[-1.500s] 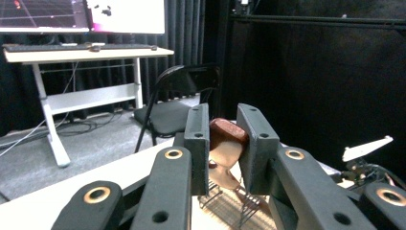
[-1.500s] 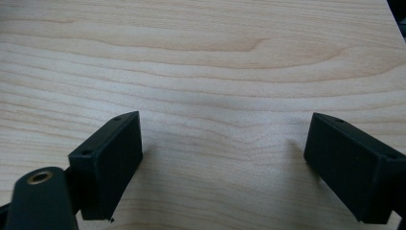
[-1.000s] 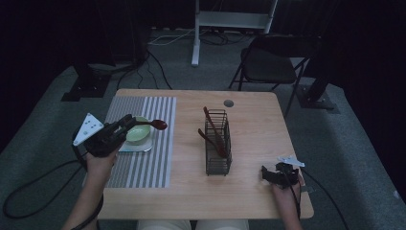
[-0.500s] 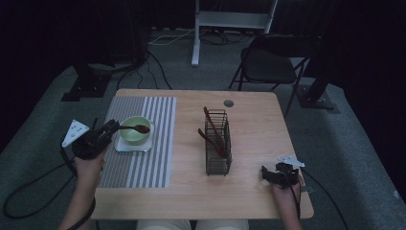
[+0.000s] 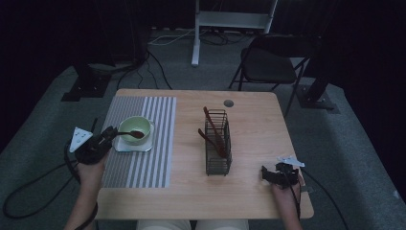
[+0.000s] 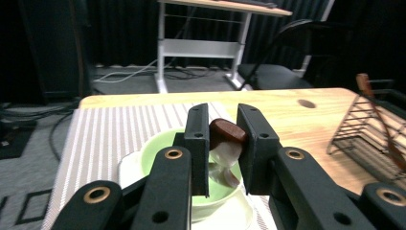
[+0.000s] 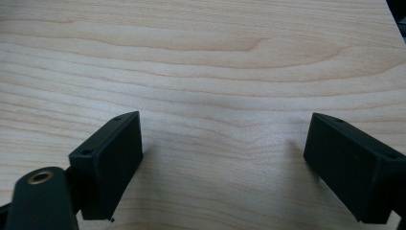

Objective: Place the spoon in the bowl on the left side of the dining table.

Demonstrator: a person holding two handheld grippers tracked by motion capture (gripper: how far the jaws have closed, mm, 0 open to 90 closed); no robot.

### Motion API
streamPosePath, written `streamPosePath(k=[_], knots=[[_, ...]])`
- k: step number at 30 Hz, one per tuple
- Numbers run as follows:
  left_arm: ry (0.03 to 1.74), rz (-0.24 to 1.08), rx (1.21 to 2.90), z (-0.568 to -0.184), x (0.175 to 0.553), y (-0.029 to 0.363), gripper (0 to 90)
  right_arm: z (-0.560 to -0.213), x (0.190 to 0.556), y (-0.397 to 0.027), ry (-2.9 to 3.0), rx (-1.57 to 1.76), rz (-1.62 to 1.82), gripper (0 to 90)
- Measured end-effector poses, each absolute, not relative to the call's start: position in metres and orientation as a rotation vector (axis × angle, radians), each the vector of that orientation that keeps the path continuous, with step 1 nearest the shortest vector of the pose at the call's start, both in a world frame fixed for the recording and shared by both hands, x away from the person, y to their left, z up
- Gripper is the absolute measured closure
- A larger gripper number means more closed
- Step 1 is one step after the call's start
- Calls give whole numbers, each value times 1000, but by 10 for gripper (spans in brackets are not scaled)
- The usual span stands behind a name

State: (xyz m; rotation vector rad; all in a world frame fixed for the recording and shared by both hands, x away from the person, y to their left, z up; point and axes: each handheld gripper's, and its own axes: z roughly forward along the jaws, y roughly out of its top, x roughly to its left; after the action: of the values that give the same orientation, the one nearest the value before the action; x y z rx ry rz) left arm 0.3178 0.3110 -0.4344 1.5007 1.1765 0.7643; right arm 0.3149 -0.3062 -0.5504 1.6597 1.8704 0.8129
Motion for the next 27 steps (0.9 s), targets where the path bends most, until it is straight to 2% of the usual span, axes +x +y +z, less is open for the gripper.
streamPosePath(k=[5, 9, 17, 25, 27], knots=[[1231, 748, 1476, -450, 322, 311, 757, -550, 315, -306, 1870, 1660, 813, 124], [1265, 770, 1520, -466, 324, 303, 757, -550, 315, -306, 1870, 1660, 813, 124], [1300, 780, 1530, -471, 327, 300, 757, -550, 315, -306, 1871, 1659, 813, 124], [1328, 738, 1559, -477, 330, 299, 761, -550, 315, -306, 1870, 1660, 813, 124], [1329, 695, 1579, -480, 332, 301, 727, -550, 315, -306, 1870, 1660, 813, 124]])
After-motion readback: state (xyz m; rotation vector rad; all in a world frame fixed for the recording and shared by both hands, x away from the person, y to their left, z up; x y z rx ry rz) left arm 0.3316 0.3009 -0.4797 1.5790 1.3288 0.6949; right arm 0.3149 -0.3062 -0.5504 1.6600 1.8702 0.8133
